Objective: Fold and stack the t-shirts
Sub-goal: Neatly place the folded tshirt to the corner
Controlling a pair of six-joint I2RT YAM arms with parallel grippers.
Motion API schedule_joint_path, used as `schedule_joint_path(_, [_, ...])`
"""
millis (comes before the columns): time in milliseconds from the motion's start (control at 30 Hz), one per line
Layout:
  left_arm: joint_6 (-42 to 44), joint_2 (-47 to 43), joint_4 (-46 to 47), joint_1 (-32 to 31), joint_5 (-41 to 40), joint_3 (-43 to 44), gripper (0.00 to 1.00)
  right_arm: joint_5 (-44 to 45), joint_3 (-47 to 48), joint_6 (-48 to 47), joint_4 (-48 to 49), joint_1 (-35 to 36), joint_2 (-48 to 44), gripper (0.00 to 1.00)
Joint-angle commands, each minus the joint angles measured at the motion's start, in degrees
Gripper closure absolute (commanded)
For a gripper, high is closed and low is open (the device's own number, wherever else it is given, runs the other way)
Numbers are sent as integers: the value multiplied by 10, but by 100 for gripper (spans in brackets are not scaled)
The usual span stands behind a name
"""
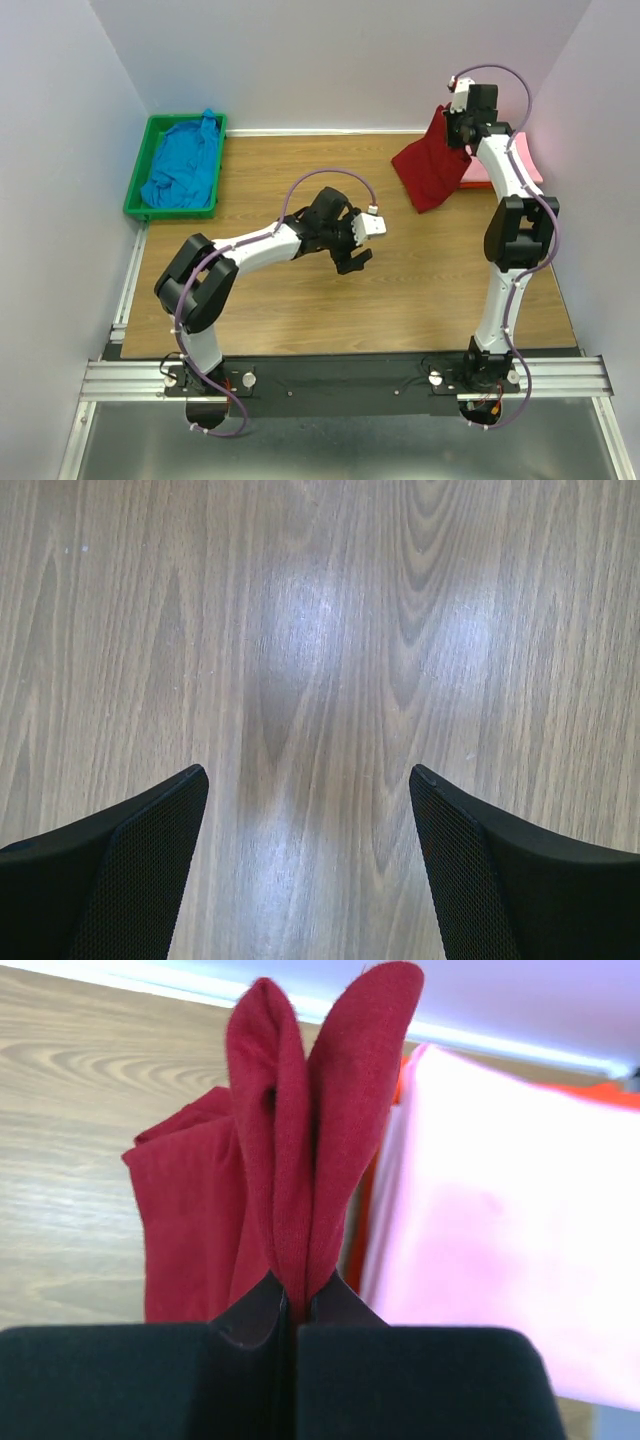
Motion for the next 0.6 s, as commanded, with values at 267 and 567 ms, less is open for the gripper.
schedule_joint_path(267, [-3,-39,23,1,-20,-35,11,75,109,-55,-34,-1,14,99])
schedule_joint_path(567, [-5,-46,37,1,-35,-45,11,75,174,-53,-65,-1,13,100])
